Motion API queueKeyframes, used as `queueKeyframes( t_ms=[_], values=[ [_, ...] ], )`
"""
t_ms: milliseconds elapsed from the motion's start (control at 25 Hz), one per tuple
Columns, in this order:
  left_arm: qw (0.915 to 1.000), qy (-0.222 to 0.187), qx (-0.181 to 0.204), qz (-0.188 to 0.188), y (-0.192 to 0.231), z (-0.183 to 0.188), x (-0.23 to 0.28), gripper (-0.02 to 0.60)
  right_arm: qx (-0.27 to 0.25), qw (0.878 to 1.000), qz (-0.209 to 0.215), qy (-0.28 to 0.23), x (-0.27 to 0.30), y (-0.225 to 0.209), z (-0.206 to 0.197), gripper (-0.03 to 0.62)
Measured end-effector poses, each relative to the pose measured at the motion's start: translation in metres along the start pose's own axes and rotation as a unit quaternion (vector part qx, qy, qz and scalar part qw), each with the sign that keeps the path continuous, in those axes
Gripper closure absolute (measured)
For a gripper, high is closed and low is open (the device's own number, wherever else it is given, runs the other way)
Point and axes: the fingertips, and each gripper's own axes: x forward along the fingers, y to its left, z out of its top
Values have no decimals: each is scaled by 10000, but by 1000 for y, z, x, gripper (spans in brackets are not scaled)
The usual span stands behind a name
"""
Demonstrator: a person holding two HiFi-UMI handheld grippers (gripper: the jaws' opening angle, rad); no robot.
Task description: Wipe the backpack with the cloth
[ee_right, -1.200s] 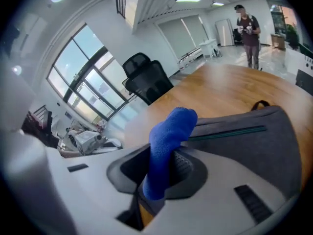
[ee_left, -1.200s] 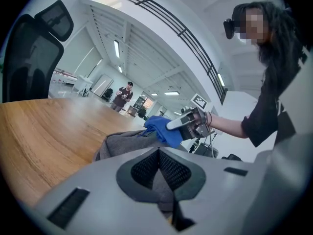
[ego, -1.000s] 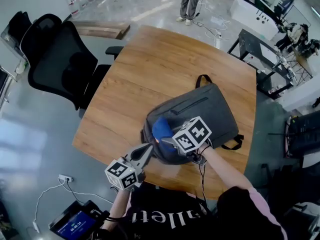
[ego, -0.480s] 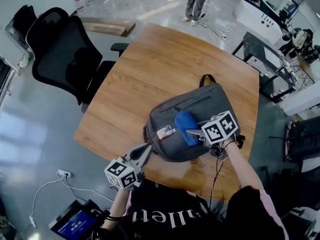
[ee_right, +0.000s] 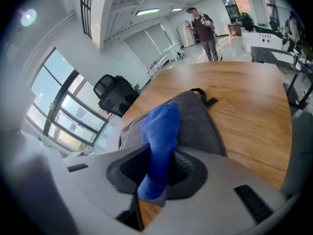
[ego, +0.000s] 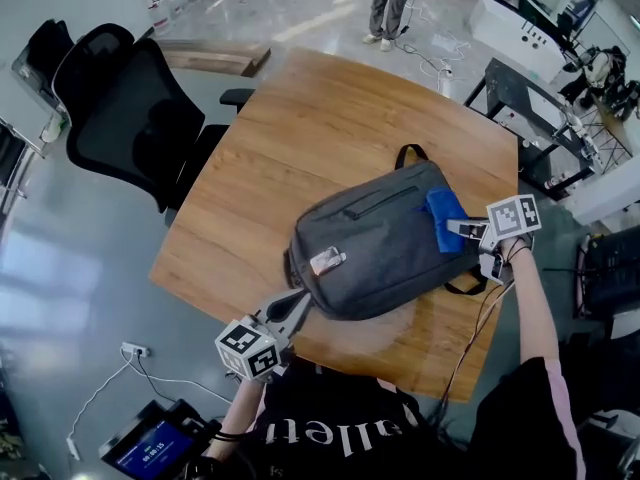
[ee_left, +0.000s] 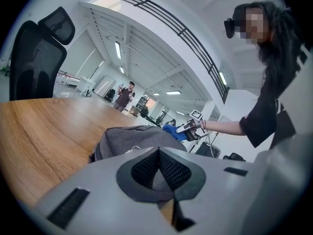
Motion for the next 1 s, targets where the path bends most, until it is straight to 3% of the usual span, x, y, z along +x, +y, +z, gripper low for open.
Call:
queueKeyframes(
  t_ms=[200, 320, 480, 680, 840, 1000],
  values=[
    [10000, 28, 41, 36, -22, -8, 9, 581, 495, 9981, -175, -331, -34, -61, -2, 507],
    [10000, 19, 58, 36, -22, -8, 9, 580, 359, 9980, -258, -462, -38, -59, -2, 507],
    [10000, 53, 53, 45, -19, -4, 7, 580, -398, 9969, -150, -668, -34, 1, 3, 507],
    [9999, 28, 73, 75, -37, -7, 10, 580, -1401, 9885, 187, -544, -12, 92, -37, 507],
    [9999, -3, 80, 114, -31, -7, 4, 581, -1800, 9817, 609, -143, 50, 162, -88, 507],
    [9998, -32, 77, 164, -28, -7, 2, 580, -1936, 9759, 970, 266, 103, 204, -141, 507]
  ],
)
